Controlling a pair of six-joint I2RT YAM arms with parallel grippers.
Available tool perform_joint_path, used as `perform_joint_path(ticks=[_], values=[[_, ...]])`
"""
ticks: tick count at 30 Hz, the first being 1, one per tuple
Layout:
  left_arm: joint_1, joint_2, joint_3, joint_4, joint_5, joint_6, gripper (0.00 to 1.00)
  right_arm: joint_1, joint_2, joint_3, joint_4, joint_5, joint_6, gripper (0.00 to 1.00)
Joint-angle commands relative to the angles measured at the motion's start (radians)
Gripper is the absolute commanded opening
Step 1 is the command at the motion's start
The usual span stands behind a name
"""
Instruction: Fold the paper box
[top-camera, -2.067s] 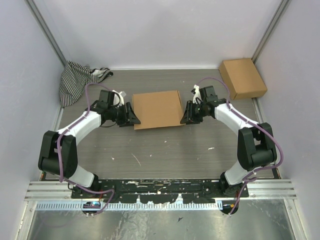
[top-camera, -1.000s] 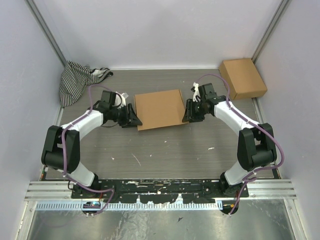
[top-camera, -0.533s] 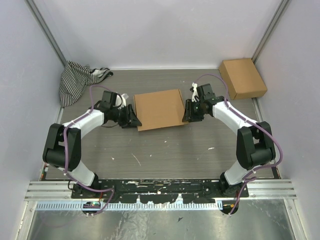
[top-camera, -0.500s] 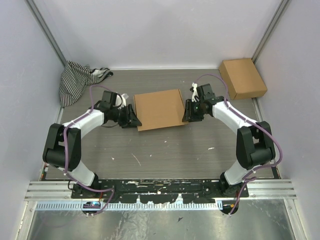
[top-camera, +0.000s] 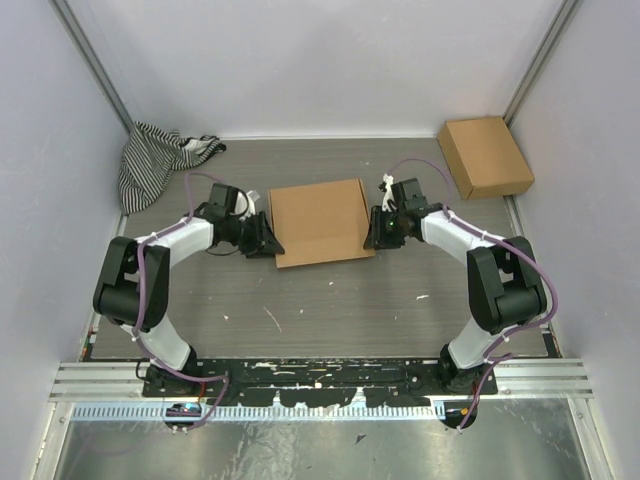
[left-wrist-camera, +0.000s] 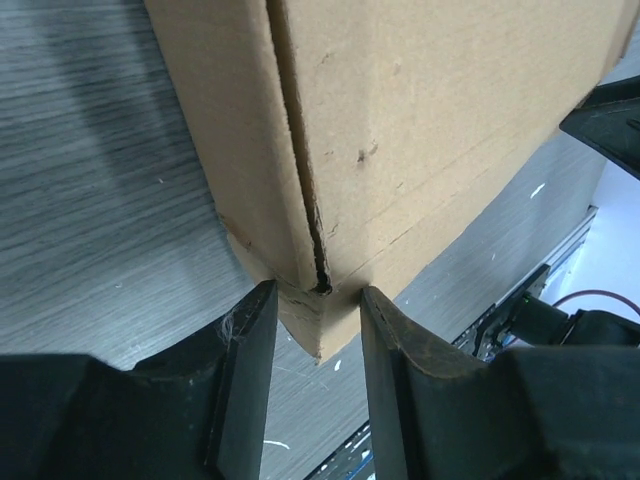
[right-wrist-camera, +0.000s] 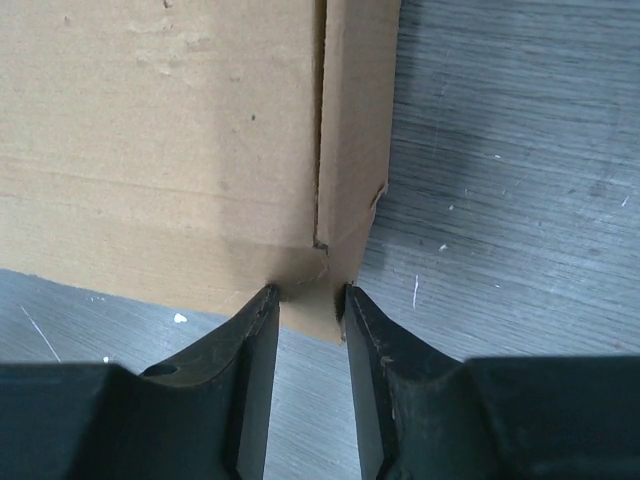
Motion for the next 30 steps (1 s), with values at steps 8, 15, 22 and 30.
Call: perform_joint_path(ticks=[8, 15, 22, 30], values=[[-0.046, -0.014, 0.019, 0.069, -0.202, 0.035, 0.41, 0.017, -0.045, -0.138, 0.295, 0.115, 0.045, 0.27], [-0.077, -0.023, 0.017, 0.116, -0.321, 0.054, 0.41, 0.042, -0.062, -0.144, 0.338, 0.144, 0.051, 0.21], [-0.077, -0.129, -0.036, 0.168, -0.351, 0.053, 0.57, 0.045, -0.068, -0.103, 0.272, 0.111, 0.037, 0.33], [-0.077, -0.13, -0.064, 0.276, -0.465, 0.099, 0.72, 0.043, -0.1, -0.101, 0.254, 0.127, 0.046, 0.54]])
